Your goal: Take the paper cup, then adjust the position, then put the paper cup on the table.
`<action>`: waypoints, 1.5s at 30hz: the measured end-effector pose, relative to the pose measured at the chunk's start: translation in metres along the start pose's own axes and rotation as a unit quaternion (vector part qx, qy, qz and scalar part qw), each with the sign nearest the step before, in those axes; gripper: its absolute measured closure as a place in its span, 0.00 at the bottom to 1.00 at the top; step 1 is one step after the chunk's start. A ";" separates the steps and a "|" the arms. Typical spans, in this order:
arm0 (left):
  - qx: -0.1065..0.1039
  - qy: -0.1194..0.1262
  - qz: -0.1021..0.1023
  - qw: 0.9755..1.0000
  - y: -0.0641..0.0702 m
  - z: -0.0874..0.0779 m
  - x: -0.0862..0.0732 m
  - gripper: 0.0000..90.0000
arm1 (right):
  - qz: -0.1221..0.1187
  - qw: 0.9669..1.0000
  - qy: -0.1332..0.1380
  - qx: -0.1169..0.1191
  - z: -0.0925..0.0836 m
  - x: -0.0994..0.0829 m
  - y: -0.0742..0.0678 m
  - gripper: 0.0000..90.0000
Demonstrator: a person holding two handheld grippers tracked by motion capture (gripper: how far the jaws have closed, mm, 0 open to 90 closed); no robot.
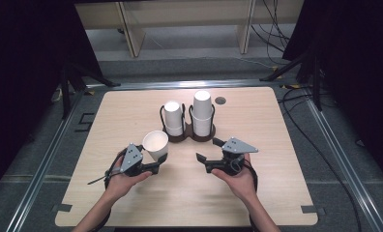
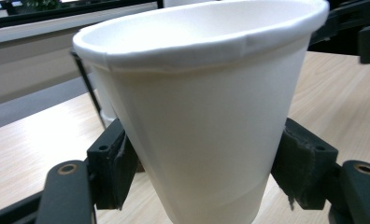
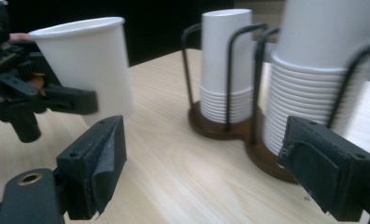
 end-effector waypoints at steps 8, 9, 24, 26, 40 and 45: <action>0.031 -0.004 -0.015 0.999 -0.018 -0.010 -0.004 0.32 | 0.020 0.999 0.008 -0.026 -0.021 -0.010 0.015 0.17; 0.035 -0.006 -0.017 0.999 -0.020 -0.012 -0.004 0.32 | 0.020 0.999 0.006 -0.038 -0.025 -0.012 0.017 0.17; 0.099 -0.016 -0.046 0.994 -0.057 -0.025 -0.011 0.33 | 0.037 0.998 0.012 -0.050 -0.036 -0.023 0.031 0.17; 0.106 -0.018 -0.050 0.993 -0.061 -0.027 -0.013 0.33 | 0.041 0.998 0.015 -0.053 -0.037 -0.025 0.032 0.17; 0.134 -0.017 -0.067 0.989 -0.075 -0.029 -0.020 0.33 | 0.040 0.996 0.014 -0.083 -0.037 -0.036 0.045 0.17; 0.140 -0.021 -0.072 0.987 -0.078 -0.028 -0.024 0.33 | 0.057 0.995 0.002 -0.086 -0.040 -0.038 0.045 0.17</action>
Point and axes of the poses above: each handheld gripper's, and its own axes: z roughly forward along the jaws, x roughly out of its top, y roughly to its right, the point moved 1 cm from there along z, roughly forward along the jaws, and after that the axes turned 11 degrees about -y, right-handed, at the moved point
